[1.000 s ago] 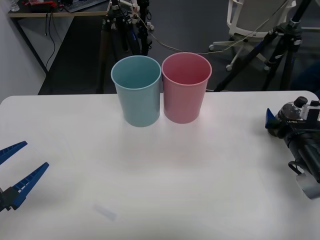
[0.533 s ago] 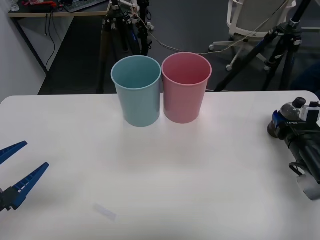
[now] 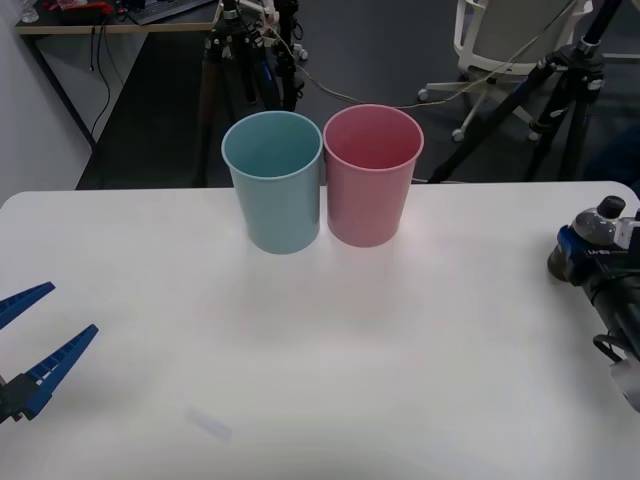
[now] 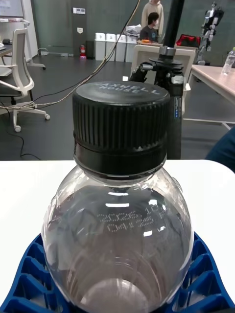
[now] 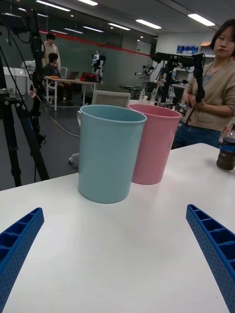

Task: Grasp the object on the table and drop it into the matching bin: aluminum can to the light blue bin, PET bottle to the pink bin.

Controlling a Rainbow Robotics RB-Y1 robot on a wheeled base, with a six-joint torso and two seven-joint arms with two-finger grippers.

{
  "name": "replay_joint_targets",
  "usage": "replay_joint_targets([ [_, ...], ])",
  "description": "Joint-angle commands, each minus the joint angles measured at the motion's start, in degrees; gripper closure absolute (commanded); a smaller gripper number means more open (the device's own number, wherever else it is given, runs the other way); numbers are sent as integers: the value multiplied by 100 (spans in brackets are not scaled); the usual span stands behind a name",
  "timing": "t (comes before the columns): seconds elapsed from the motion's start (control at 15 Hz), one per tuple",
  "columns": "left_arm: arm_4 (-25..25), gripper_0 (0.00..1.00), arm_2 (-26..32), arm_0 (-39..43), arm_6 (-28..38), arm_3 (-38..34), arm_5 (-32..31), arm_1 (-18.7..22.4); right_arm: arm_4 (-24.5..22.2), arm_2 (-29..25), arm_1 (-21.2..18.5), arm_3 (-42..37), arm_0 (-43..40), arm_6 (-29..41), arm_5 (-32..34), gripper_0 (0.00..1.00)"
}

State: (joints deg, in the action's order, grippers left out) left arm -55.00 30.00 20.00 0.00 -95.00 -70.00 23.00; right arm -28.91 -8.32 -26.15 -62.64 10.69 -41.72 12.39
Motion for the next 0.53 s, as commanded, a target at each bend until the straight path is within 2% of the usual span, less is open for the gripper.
replay_joint_targets([
  [0.07,0,0,0,0,0,0,0,0,667,471,-391,-1181,-779,23,-483,100],
  [0.33,0,0,0,0,0,0,0,0,1036,594,-821,-2490,-1807,120,-492,100],
  [0.53,0,0,0,0,0,0,0,0,1116,585,-1067,-3369,-2432,603,-492,100],
])
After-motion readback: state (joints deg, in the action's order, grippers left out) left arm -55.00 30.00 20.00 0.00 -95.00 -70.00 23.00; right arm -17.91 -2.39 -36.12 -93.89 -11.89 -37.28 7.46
